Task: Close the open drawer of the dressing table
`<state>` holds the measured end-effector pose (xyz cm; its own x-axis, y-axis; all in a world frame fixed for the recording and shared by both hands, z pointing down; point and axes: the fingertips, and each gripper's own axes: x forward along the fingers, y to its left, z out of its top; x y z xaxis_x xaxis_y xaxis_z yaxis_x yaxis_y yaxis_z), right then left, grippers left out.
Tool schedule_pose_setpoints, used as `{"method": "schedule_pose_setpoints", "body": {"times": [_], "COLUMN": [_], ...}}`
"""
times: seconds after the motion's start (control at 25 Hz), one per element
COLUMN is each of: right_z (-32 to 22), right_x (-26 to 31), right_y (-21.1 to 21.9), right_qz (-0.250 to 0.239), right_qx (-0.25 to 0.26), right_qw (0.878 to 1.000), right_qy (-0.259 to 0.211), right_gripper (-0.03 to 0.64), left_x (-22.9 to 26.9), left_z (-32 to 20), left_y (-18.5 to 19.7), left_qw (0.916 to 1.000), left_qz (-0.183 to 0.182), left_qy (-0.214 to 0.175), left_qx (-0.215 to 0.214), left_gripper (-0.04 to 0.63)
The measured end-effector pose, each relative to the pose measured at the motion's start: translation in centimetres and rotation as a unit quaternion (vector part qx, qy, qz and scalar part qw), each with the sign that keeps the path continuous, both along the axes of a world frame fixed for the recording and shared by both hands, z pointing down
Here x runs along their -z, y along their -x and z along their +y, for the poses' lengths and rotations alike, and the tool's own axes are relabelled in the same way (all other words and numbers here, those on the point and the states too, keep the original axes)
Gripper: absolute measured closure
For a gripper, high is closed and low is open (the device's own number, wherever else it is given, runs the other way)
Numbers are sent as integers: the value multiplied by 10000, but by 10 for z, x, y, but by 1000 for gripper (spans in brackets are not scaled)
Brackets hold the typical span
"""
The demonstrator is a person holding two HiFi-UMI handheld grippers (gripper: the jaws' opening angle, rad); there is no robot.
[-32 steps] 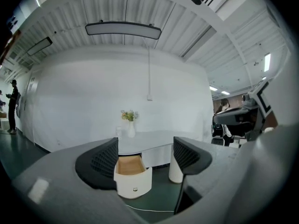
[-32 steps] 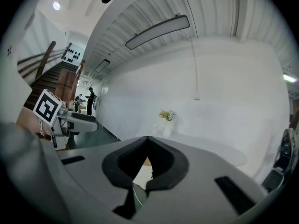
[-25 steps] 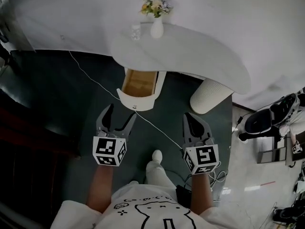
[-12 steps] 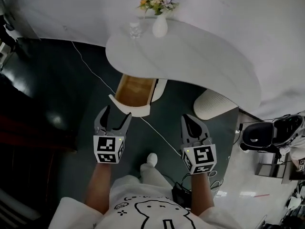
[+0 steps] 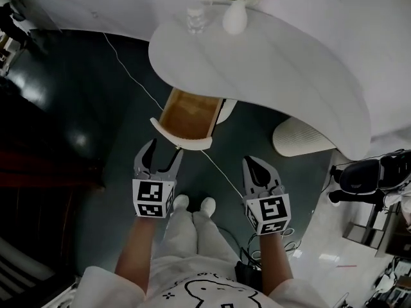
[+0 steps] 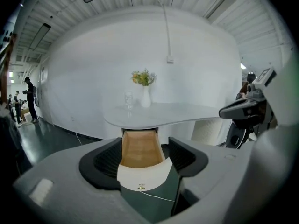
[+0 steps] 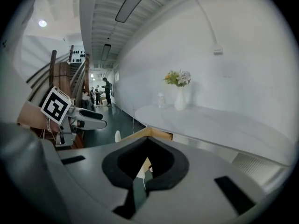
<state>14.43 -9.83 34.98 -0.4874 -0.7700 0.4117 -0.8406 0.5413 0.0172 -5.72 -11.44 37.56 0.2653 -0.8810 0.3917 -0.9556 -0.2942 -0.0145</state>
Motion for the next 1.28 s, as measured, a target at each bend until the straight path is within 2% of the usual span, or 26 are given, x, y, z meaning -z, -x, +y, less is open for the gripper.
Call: {"method": "schedule_pose_setpoints", "body": {"times": [0.12,0.24,0.76,0.96,1.28], "right_z": [-7,-12,-24,-35,-34], "right_x": [-22,-41,-140,-167,-207], "right_y": [6,12,29,28,30], "right_qz": [40,57,90,1,21], "right_qx": [-25,-100,-196,-414,-603], "right_qw": [9999,9995,9973,9961,9946], "right_qy": [163,292,702,774,843], "right_gripper": [623,623,623,623,623], "left_x": [-27,-55,-164,-200,-248], "left_z": [-7,-11,-23,-28,-37], "left_y": [2,3,7,10,12], "left_qw": [9998,9991,9958,9953,9966], "left_qz": [85,124,254,296,81], "left_qy": [170,402,868,919,820], "left_qx": [4,-76,-157,-12,-30], "left_gripper": [247,225,222,222,224]}}
